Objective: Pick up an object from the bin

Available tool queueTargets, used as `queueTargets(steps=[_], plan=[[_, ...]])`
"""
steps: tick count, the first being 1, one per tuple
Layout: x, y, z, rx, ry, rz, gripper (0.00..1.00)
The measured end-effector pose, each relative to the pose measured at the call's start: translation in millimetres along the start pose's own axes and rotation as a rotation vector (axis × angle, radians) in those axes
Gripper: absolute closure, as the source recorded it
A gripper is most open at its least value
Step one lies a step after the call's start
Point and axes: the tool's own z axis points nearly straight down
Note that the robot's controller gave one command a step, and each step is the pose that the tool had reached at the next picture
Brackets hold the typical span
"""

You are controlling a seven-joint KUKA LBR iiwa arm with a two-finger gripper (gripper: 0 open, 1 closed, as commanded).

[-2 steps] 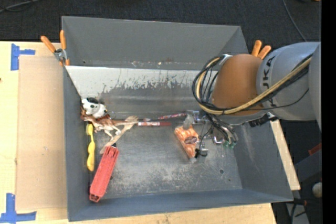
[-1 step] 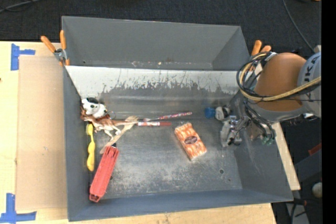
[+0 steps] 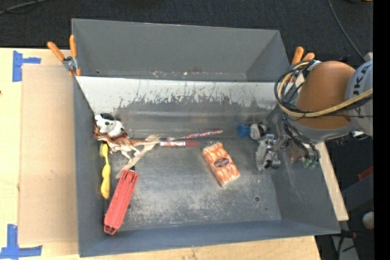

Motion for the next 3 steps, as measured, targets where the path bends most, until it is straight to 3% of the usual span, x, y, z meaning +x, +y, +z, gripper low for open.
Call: queueTargets(steps=[1, 2, 3], plan=[[-35.5, 11.5, -20.5, 0.000, 0.000, -0.070, 1.00], [-33.2, 59.8, -37.7, -0.004, 0.004, -0.047, 1.00], [-29.2, 49.9, -23.4, 0.000, -0.001, -0.092, 1.00]])
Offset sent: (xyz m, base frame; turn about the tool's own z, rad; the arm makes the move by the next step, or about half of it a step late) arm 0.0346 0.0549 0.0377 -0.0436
